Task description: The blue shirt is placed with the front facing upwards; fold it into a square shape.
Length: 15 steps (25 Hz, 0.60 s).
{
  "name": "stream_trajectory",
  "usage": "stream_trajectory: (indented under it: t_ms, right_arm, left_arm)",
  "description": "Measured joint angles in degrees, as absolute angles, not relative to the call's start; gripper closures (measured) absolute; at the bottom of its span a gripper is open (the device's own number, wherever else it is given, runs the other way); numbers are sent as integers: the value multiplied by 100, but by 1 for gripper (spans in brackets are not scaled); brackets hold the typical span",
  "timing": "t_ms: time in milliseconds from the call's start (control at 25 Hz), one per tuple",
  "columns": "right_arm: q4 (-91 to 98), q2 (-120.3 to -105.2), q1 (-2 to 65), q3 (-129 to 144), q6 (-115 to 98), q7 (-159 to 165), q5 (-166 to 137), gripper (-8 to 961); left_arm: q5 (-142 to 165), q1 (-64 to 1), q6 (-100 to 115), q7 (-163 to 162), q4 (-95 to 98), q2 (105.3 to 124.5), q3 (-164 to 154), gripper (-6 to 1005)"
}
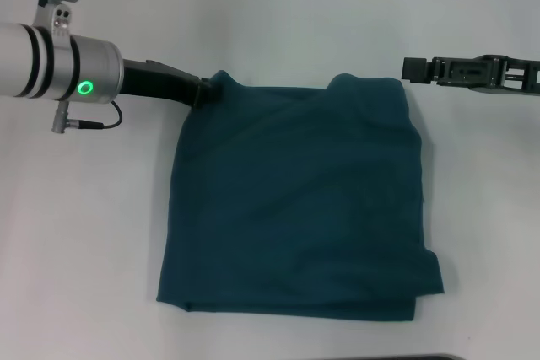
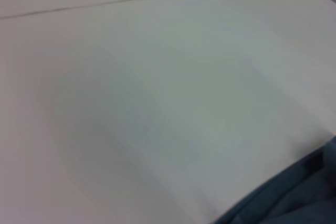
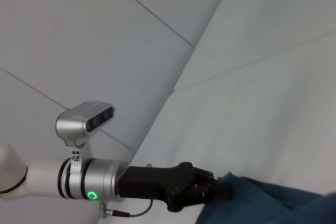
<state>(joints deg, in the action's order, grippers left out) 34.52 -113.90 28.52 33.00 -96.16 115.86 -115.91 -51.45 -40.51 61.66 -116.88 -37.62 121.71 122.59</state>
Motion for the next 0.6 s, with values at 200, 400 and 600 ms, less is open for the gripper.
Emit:
stream_trajectory:
  t_ms: [200, 400, 600]
  right_arm:
    - [3450, -11384, 2766, 3296, -9614, 11587, -11593, 290]
    - [3440, -11370, 2704, 3290, -9577, 11611, -11593, 289]
    - [3438, -11380, 2730, 3321, -9357, 11768, -11724, 290]
  left_arm:
    - [-5152, -3899, 6216, -11700, -3963, 12180, 12426, 920]
    - [-5158, -3764, 6331, -11757, -4140, 12186, 12490, 921]
    - [-5157, -3749, 6395, -11759, -4163, 12189, 12490, 920]
